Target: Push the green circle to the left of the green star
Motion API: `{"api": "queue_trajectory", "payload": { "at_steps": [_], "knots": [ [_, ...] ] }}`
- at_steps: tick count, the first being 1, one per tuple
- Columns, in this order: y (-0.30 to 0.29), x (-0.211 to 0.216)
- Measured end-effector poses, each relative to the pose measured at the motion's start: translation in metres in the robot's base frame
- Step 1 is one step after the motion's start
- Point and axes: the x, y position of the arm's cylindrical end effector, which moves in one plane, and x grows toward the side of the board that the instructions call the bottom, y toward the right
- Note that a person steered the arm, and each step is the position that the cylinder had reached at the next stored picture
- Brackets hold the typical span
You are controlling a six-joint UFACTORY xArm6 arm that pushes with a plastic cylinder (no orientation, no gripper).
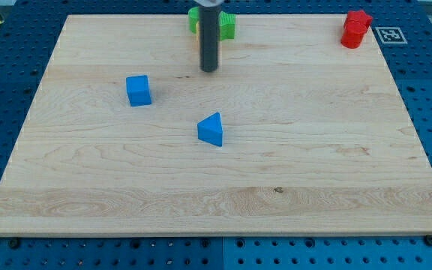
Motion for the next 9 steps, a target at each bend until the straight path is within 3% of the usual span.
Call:
{"api": "queue_trajectory", "payload": {
  "at_steps": [1, 2, 3, 7, 9],
  "knots": [
    [-0.041, -0.032],
    [-0.042, -0.065],
    [-0.042, -0.066],
    [-0.055, -0.135],
    [0.006, -0.136]
  ]
}}
